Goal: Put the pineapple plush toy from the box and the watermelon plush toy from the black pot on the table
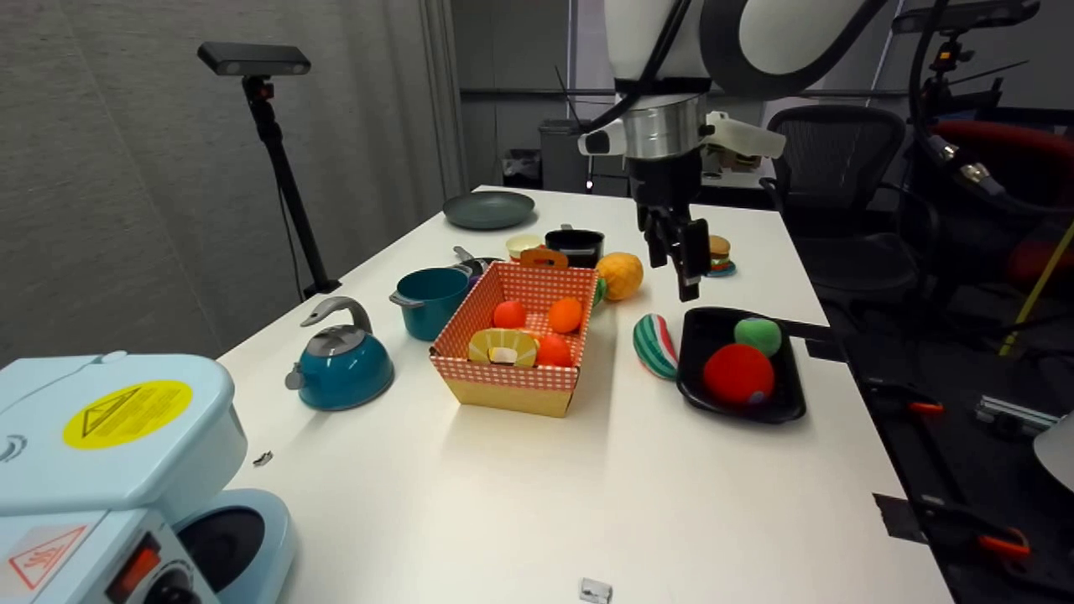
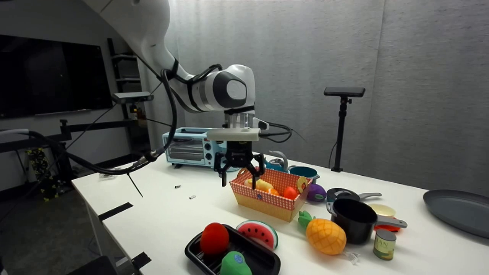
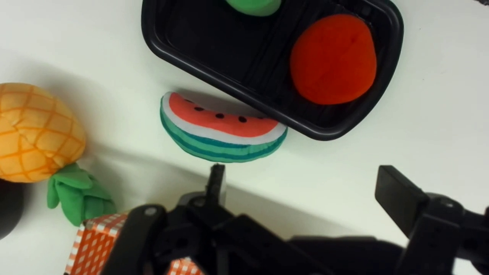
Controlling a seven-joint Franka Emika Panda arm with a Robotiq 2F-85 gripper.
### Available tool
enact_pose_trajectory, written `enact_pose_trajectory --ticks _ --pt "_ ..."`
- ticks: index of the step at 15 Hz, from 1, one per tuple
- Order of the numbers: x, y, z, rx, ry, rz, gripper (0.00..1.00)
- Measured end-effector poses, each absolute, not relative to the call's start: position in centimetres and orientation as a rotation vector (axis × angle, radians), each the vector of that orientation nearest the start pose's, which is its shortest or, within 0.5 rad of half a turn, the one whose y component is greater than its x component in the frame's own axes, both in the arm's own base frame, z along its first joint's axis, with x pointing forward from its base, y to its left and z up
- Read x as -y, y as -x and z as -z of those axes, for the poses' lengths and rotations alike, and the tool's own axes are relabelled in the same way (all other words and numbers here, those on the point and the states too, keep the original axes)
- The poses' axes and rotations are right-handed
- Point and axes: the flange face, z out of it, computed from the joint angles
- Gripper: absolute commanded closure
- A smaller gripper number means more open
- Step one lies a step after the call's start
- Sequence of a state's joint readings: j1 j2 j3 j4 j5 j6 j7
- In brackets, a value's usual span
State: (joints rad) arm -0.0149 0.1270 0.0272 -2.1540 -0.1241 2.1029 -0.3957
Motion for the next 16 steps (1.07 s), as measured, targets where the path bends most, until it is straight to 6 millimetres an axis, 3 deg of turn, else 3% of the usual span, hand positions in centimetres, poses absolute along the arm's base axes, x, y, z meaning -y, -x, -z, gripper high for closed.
enact_pose_trajectory --ticks 16 --pt "-0.06 -53.49 -32.6 0.759 3.096 -0.313 0.0"
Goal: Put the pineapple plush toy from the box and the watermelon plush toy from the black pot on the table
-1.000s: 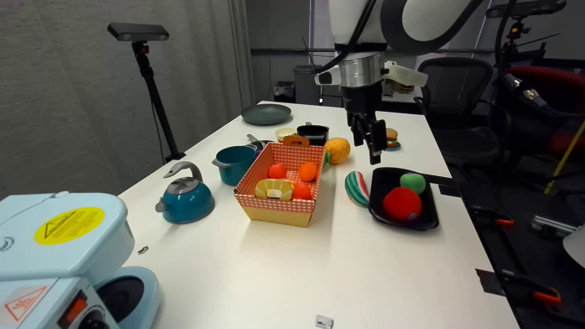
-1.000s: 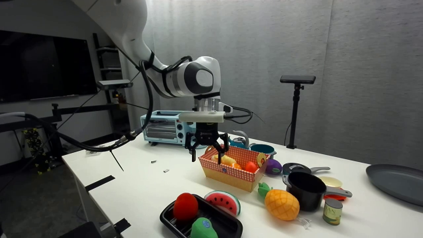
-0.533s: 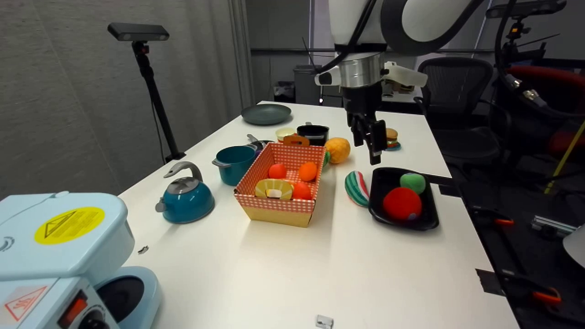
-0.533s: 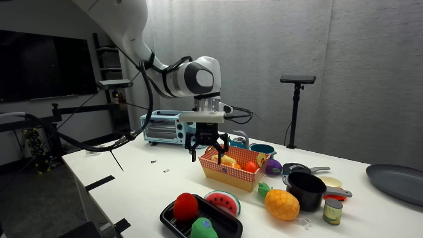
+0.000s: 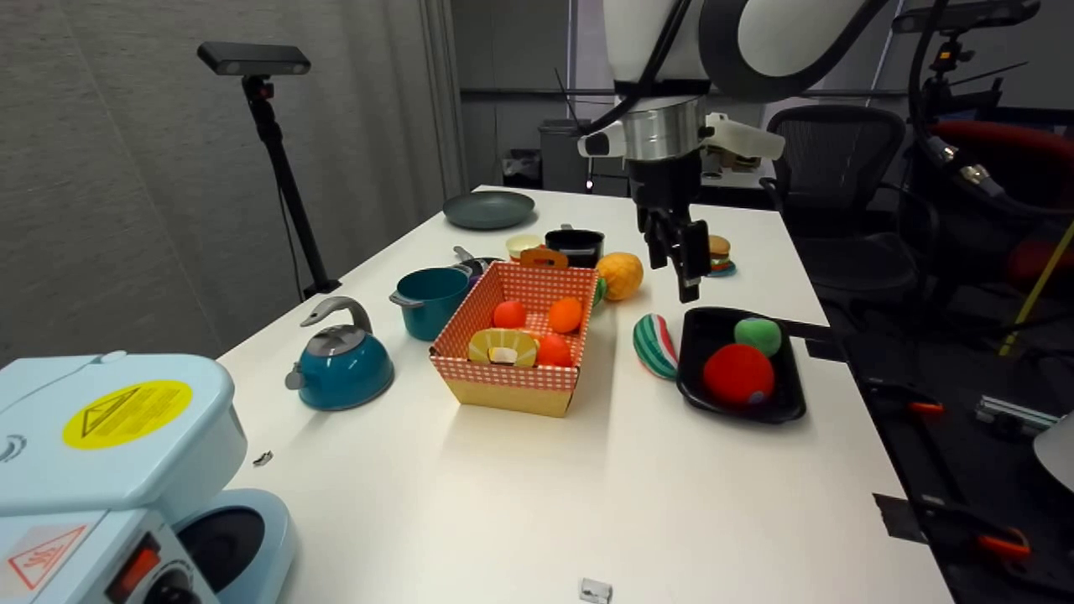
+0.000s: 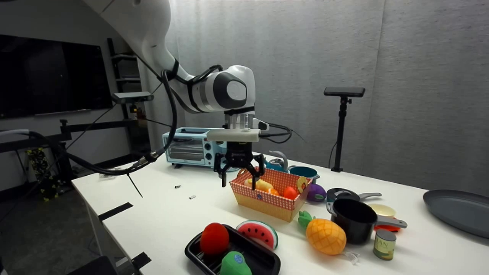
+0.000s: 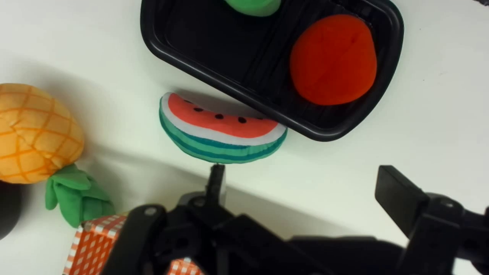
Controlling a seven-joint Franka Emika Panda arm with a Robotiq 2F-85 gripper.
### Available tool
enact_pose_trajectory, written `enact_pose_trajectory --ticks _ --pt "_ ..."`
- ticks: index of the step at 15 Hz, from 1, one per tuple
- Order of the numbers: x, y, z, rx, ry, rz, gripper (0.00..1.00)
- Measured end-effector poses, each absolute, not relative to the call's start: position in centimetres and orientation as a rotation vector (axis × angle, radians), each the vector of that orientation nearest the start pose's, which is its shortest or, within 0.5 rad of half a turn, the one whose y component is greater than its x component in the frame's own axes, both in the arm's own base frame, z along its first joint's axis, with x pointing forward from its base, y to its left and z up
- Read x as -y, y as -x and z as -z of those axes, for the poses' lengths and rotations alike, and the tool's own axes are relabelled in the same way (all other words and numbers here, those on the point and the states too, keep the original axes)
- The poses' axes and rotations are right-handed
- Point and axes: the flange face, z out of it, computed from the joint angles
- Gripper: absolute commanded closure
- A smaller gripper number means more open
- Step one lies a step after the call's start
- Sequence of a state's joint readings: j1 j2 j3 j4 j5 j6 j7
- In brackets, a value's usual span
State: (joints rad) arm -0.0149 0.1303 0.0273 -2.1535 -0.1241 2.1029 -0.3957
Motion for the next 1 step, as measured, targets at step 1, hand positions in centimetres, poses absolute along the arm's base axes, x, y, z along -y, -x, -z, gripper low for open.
enact_pose_trajectory --ticks 1 --pt "-0.06 -53.49 -32.6 0.759 3.096 -0.313 0.0"
